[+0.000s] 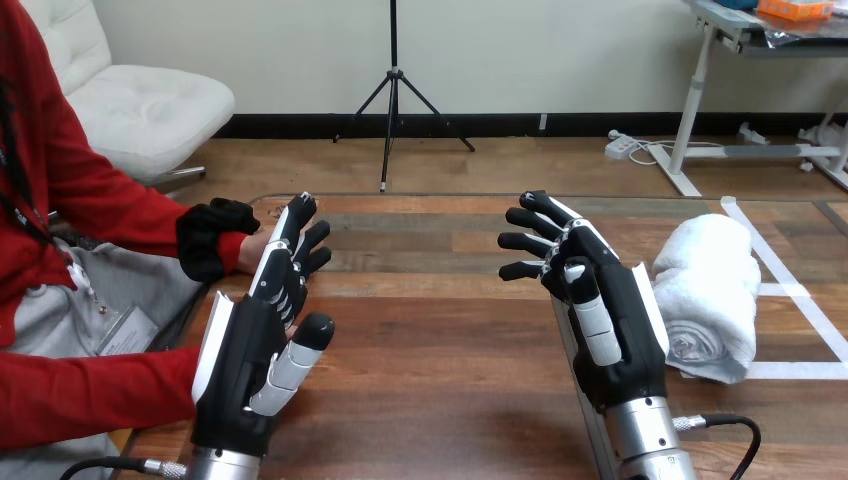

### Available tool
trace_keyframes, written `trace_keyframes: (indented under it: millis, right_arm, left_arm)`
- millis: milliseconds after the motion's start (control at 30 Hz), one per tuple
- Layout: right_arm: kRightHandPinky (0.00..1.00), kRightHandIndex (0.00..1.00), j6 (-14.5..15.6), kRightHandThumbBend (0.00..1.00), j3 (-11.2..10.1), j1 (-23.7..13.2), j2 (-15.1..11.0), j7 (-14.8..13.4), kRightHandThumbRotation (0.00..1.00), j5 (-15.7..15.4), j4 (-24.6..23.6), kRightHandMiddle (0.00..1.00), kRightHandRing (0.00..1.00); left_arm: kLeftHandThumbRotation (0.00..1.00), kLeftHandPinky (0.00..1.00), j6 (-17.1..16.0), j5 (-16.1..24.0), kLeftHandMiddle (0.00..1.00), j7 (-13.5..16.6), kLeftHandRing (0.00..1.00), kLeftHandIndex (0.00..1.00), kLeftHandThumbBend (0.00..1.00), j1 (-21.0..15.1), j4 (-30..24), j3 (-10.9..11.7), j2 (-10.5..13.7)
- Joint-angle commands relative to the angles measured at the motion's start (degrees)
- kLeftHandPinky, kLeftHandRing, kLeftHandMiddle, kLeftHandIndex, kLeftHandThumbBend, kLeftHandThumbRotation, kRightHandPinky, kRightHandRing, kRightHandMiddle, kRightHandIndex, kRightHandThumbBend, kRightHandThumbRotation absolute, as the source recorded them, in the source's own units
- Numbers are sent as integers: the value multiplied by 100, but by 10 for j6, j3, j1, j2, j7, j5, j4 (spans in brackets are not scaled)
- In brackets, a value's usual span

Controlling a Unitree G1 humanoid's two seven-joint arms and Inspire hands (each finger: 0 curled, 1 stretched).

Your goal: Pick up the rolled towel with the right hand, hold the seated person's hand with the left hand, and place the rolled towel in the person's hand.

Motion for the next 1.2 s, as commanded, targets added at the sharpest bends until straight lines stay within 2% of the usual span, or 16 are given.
trace_keyframes:
  millis: [0, 1167]
  right_arm:
    - [58, 80, -5, 100, -2, -41, -2, -2, 84, 0, -3, 79, 73]
    - [58, 80, -5, 100, -2, -41, -2, -3, 84, 0, -3, 79, 73]
  left_arm:
    - [90, 90, -13, -7, 98, -1, 94, 97, 100, -38, 0, 7, 1]
    - [90, 90, -13, -7, 98, -1, 94, 97, 100, -38, 0, 7, 1]
